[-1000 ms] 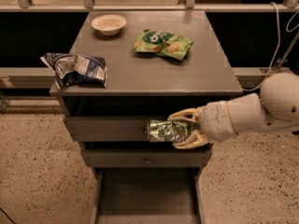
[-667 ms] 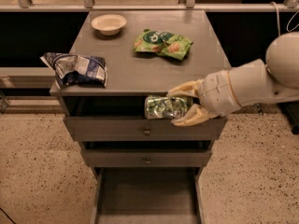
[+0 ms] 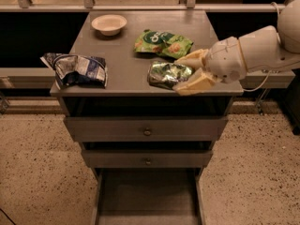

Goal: Pick green can from bottom drawer and place on counter

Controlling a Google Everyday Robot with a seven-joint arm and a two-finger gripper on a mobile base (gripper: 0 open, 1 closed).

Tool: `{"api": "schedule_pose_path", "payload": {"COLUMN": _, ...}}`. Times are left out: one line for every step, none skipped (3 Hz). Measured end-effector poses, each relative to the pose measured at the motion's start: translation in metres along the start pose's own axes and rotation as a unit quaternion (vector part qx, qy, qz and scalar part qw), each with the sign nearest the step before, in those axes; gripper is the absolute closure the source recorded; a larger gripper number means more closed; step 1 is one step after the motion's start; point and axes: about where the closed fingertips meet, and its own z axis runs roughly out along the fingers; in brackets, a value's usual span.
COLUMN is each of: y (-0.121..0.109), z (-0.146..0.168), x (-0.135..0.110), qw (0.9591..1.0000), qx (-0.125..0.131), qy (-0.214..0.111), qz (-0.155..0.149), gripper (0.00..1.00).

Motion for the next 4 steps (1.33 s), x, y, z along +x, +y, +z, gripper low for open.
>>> {"api": "schedule_pose_path", "payload": {"y": -0.022, "z": -0.005, "x": 0.018, "qw": 0.9966, "qx": 0.022, "qy": -0.046, "qz": 0.065, "gripper": 1.00}}
{"api": "schedule_pose_path", "payload": {"y": -0.035, "z": -0.006, "x": 0.035, "qw": 0.9936, "qx": 0.055, "qy": -0.039, "qz": 0.090, "gripper": 1.00}}
{"api": "schedule_pose_path", "payload": {"y": -0.048, "z": 0.002, "x": 0.049, "qw": 0.9872, "qx": 0.103, "qy": -0.035, "qz": 0.117, "gripper": 1.00}}
{"api": "schedule_pose_path", "payload": {"y": -0.064, "z": 0.015, "x": 0.055, "qw": 0.9807, "qx": 0.134, "qy": -0.033, "qz": 0.139, "gripper": 1.00}}
